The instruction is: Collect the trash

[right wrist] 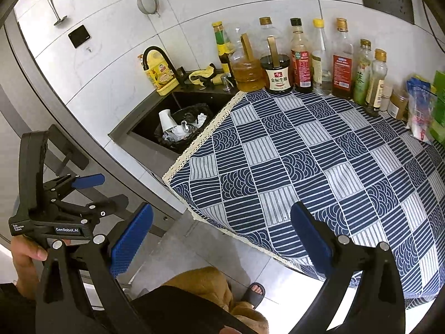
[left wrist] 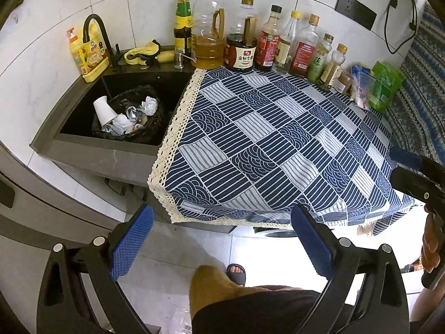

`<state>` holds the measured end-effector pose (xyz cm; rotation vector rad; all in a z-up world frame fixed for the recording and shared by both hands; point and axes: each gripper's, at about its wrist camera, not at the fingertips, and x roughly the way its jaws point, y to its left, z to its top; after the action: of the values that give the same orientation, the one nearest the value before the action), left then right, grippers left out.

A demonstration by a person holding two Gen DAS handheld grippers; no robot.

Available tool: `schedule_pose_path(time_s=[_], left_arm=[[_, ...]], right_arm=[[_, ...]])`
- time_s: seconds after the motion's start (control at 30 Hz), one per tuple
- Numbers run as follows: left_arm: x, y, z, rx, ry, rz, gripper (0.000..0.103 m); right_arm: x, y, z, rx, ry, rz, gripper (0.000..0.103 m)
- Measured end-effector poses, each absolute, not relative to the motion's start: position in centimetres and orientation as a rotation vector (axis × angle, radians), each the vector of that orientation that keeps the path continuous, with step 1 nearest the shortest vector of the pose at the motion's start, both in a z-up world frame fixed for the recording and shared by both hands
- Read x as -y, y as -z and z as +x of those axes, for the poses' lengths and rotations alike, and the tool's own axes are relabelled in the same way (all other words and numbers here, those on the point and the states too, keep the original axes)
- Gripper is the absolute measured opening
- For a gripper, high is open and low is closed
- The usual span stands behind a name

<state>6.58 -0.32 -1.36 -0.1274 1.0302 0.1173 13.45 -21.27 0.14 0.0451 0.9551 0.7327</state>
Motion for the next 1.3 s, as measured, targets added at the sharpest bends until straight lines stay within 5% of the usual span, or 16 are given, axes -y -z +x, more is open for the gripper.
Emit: schedule_pose_path(time_s=[1.3], left_arm=[[-0.9,1.1,4.4,-1.008,-0.145,-0.141,0.096]], right_arm=[[21.2,0.6,12.1,-0.987,-0.73,0.061,0.098]])
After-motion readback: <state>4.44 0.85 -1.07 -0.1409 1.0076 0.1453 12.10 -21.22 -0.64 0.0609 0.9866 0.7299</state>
